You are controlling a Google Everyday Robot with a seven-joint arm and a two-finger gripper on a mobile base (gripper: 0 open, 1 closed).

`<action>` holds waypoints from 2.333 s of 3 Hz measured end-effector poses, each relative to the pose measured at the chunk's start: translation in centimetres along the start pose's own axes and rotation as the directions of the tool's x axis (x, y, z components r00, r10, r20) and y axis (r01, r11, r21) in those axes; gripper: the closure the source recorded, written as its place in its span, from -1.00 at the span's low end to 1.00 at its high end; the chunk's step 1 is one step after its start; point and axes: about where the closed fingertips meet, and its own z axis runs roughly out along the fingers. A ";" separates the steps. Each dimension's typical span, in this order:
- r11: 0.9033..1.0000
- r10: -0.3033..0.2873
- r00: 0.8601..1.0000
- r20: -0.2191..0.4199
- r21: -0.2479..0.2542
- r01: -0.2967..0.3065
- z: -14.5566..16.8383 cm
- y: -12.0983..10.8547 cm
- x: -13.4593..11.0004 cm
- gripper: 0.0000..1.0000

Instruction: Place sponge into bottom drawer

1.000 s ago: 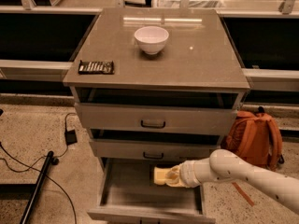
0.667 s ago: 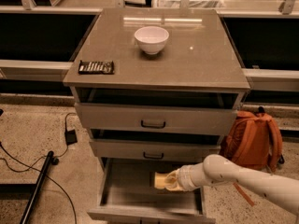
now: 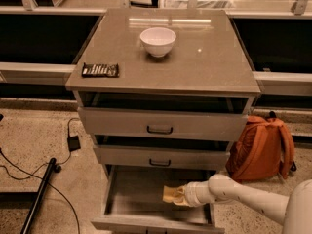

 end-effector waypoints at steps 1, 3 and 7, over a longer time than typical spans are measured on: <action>0.999 0.029 0.996 0.082 0.011 -0.030 2.9 0.8 1.8 0.63; 1.000 0.028 0.996 0.090 0.003 -0.028 3.4 1.1 2.3 -0.29; 0.996 0.076 0.996 0.037 -0.051 -0.074 3.0 1.7 2.0 -1.00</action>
Offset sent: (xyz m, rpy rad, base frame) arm 0.0013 0.0042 -0.0304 0.0750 0.0058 -0.0125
